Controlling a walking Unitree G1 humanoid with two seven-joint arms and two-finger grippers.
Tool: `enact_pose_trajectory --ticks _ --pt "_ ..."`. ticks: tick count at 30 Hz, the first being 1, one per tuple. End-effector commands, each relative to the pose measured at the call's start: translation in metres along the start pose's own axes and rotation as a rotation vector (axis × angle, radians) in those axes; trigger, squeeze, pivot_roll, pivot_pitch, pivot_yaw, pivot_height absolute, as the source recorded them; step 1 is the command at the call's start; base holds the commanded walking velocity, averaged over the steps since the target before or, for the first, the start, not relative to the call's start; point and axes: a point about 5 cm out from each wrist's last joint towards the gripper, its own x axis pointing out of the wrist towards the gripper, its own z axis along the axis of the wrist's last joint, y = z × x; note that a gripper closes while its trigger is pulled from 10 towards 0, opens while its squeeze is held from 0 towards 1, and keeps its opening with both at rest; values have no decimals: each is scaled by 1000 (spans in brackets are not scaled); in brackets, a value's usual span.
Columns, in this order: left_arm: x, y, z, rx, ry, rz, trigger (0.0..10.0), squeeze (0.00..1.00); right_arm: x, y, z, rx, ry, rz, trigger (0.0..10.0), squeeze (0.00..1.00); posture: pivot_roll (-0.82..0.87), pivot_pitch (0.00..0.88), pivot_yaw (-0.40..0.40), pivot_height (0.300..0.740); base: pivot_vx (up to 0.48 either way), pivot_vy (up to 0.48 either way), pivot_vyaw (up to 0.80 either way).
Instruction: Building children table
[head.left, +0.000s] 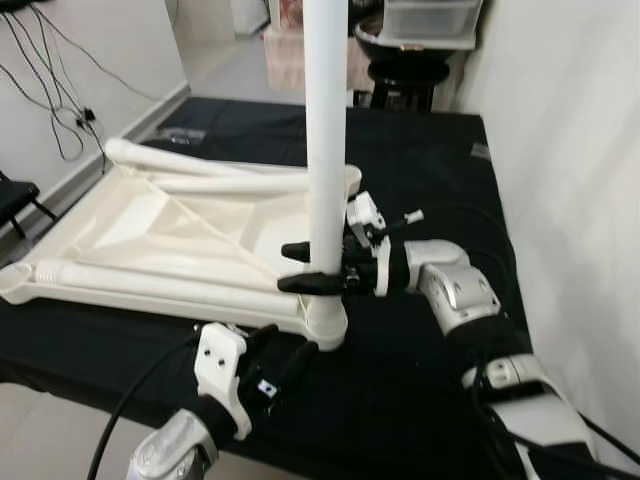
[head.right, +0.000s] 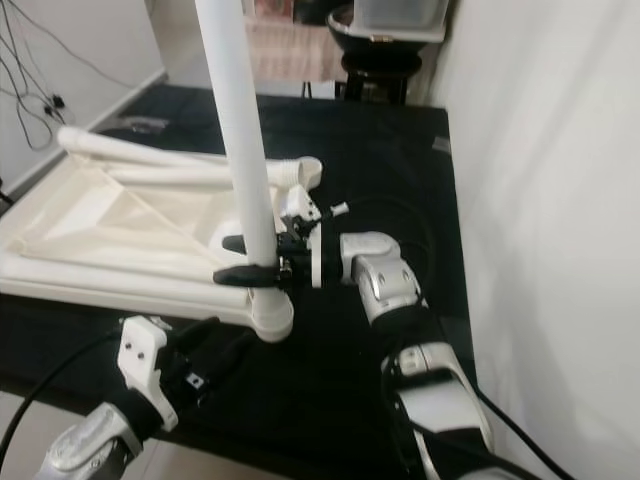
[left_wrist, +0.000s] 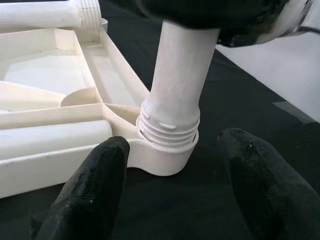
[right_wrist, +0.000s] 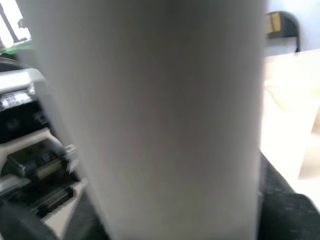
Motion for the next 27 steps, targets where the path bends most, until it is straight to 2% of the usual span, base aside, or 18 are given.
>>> enact_pose_trajectory --ticks 1,7,8,9,10,11,12,13,14,15,16,19,20,24,25,26,27 --pt "-2 -1 -1 12 4 9 10000 0 1 0 -9 55 37 31 0 0 39 98 -11 740 0 0 0" --pt "-2 -3 -1 6 2 9 10000 0 -4 -3 -9 16 17 9 0 0 34 106 -13 740 0 0 0" --pt "-2 -3 -1 5 1 10 10000 0 -7 -3 -11 -8 14 -32 0 0 34 106 -13 740 0 0 0" --pt "-2 -3 -1 4 1 11 10000 0 -8 -1 -15 -6 18 -122 0 0 30 111 -18 740 0 0 0" --pt "-2 -3 -1 4 1 11 10000 0 -8 -1 -15 -6 18 -122 0 0 30 111 -18 740 0 0 0" --pt "-2 -3 0 3 0 11 10000 0 -9 0 -18 -3 23 -186 0 0 30 111 -18 740 0 0 0" --pt "-3 -4 -1 5 2 12 10000 0 -4 -12 -24 89 -65 -707 0 0 31 114 -45 740 0 0 0" --pt "-3 -4 -1 5 2 12 10000 0 -4 -12 -24 89 -65 -707 0 0 31 114 -45 740 0 0 0" --pt "-3 -3 0 5 2 12 10000 0 6 13 -48 135 12 -813 0 0 44 134 -24 740 0 0 0" --pt "-3 -3 0 5 2 12 10000 0 6 13 -48 135 12 -813 0 0 44 134 -24 740 0 0 0" --pt "-3 -2 1 5 3 12 10000 0 13 33 -61 159 59 -858 0 0 44 134 -24 740 0 0 0" --pt "-4 -1 -1 8 7 10 10000 0 14 36 -56 136 50 -877 0 0 4 115 0 740 0 0 0" --pt "-3 -1 -2 6 14 -3 10000 0 16 33 -59 130 74 -814 0 0 22 105 -15 740 0 0 0" --pt "-2 0 -3 -2 18 -7 10000 0 15 21 -59 125 86 -813 0 0 12 95 -12 740 0 0 0" --pt "-2 1 -3 -6 12 6 10000 0 15 21 -61 126 105 -809 7255 0 13 94 -13 740 0 0 0" --pt "-2 1 -3 -6 12 6 10000 0 15 21 -61 126 105 -809 7255 0 13 94 -13 740 0 0 0" --pt "-2 2 -3 -6 3 25 10000 0 18 26 -57 150 84 -769 10000 1000 13 90 -15 740 0 0 0"
